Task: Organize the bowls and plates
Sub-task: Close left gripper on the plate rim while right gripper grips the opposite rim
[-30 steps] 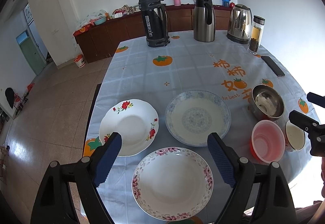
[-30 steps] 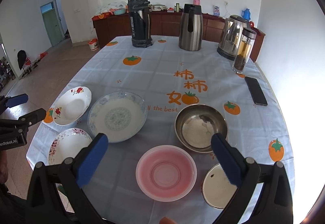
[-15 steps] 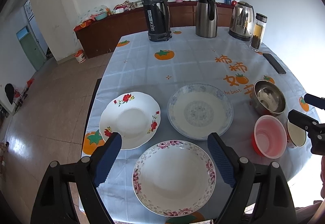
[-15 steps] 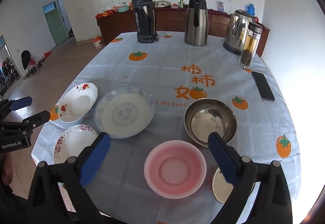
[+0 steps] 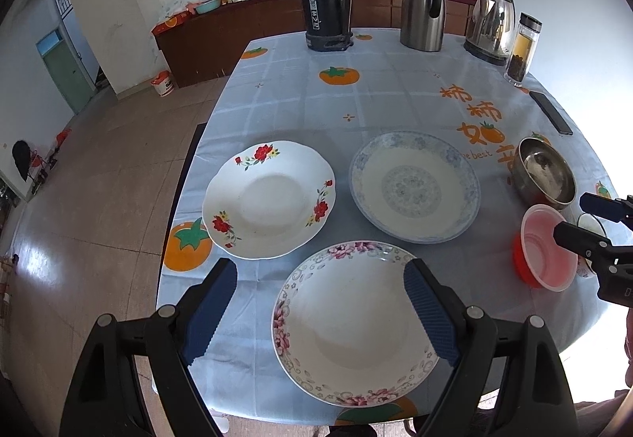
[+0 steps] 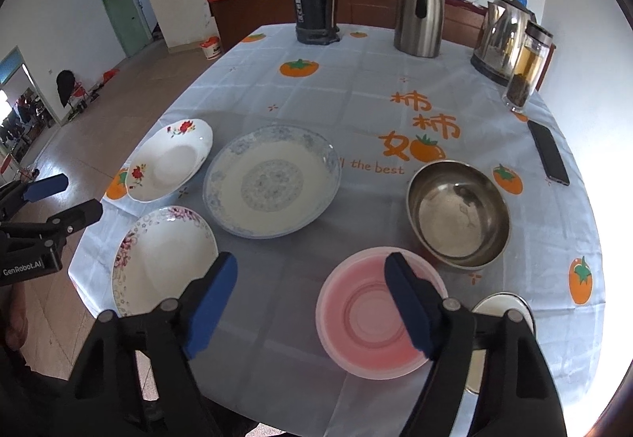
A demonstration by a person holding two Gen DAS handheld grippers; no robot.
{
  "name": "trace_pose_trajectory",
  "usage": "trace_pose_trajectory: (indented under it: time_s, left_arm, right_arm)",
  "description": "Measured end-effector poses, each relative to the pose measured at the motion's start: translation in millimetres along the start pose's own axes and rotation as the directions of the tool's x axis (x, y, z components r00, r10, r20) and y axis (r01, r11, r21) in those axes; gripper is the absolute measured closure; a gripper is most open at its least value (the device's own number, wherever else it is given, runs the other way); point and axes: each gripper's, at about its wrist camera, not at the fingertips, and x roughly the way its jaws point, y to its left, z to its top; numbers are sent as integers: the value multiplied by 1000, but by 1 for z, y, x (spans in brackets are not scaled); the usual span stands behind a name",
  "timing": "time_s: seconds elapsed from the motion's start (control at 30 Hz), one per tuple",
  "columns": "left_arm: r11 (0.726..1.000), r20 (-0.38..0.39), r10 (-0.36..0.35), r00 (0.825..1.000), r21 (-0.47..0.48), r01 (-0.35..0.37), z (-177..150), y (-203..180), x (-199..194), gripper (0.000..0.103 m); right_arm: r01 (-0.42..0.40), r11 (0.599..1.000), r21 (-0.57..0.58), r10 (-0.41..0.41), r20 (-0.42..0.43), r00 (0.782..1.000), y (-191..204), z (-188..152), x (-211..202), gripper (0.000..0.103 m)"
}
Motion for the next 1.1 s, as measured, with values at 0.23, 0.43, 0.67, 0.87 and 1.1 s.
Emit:
trace_pose_trajectory:
  time_s: [0.23, 0.43, 0.67, 0.87, 1.1]
  left_arm:
    - [1000, -64, -6, 998, -27, 4, -18, 17, 26, 15]
    - [998, -149, -7, 989, -68, -4, -38, 31, 59, 15]
    - [991, -234, -61, 970, -134, 30, -54, 44, 86, 39]
    - [990, -242, -64, 968, -140, 30, -60, 47, 89, 40]
    - [989, -265, -99, 959, -129, 66, -65, 41, 97, 59]
  right_arm:
    - [-42, 997, -64, 40, -37, 999, 18, 1, 20, 47]
    - [-88, 989, -119, 76, -100, 992, 40, -3, 49, 55]
    - [-138, 975, -175, 106, -183, 977, 62, -11, 77, 64]
    - [-176, 966, -191, 132, -220, 966, 71, -14, 89, 67]
    - [-195, 962, -191, 141, -265, 954, 77, -16, 108, 74]
